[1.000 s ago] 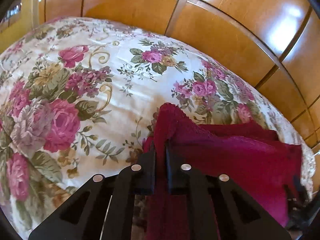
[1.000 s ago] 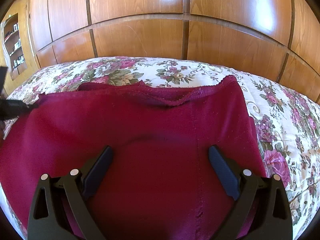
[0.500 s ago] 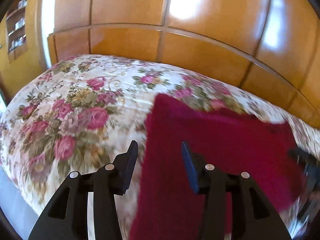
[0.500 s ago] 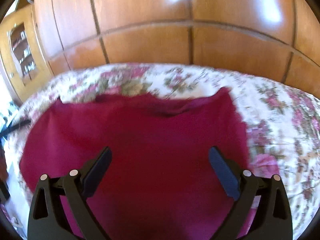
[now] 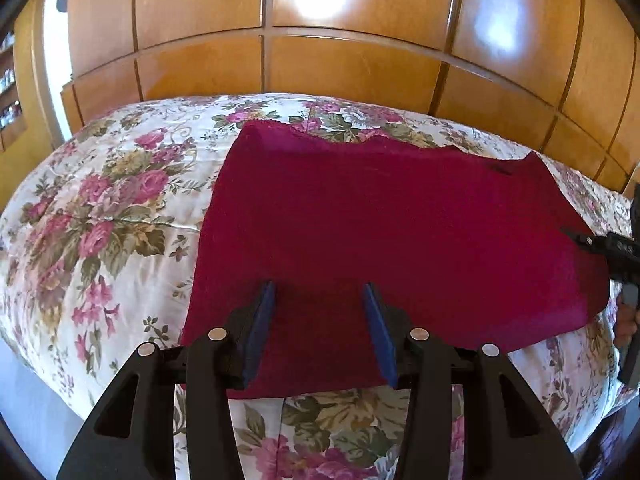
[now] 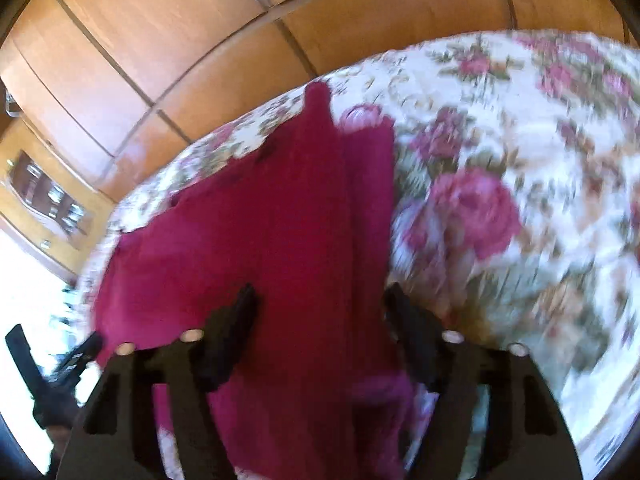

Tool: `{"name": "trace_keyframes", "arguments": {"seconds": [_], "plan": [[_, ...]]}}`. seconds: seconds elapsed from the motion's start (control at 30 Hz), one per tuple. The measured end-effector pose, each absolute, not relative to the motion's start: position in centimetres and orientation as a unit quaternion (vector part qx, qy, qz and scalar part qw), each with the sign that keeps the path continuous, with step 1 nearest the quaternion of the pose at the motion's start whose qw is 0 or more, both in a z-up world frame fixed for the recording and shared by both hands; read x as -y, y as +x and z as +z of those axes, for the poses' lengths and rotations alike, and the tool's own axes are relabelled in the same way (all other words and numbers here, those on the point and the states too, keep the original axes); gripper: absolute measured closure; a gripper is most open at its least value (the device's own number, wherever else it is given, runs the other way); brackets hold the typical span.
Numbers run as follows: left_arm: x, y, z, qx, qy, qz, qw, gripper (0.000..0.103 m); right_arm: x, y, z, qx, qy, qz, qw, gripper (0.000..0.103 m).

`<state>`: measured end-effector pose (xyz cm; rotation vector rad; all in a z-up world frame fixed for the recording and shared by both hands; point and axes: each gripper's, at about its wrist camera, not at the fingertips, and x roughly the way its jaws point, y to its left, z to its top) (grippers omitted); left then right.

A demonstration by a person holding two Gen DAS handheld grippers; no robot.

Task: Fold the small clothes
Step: 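Grasp the folded shirt with the right gripper and lift it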

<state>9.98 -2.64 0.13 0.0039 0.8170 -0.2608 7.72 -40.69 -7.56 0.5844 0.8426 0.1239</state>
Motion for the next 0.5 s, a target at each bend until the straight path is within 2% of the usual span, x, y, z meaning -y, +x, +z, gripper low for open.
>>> {"name": "trace_keyframes", "arguments": {"seconds": [0.1, 0.2, 0.23, 0.27, 0.3, 0.5], "plan": [[2.4, 10.0, 0.1, -0.398, -0.009, -0.128, 0.908, 0.058, 40.2, 6.4, -7.9, -0.404, 0.299, 0.084, 0.860, 0.040], [2.4, 10.3, -0.7, -0.412, -0.017, -0.131, 0.902, 0.054, 39.4, 6.2, -8.2, -0.413, 0.284, 0.087, 0.861, 0.041], [2.3, 10.3, -0.8, -0.414, -0.021, -0.130, 0.901, 0.054, 39.2, 6.5, -8.0, -0.419, 0.283, 0.086, 0.858, 0.045], [2.3, 10.2, -0.7, -0.414, -0.023, -0.130, 0.901, 0.054, 39.0, 6.7, -7.6, -0.425, 0.284, 0.088, 0.855, 0.062], [2.3, 10.1, -0.5, -0.413, -0.025, -0.132, 0.901, 0.054, 38.8, 6.8, -7.2, -0.425, 0.285, 0.091, 0.854, 0.073], [0.7, 10.1, 0.6, -0.419, -0.071, -0.165, 0.890, 0.054, 35.9, 6.9, -1.1, -0.386, 0.277, 0.158, 0.865, 0.077]]}}
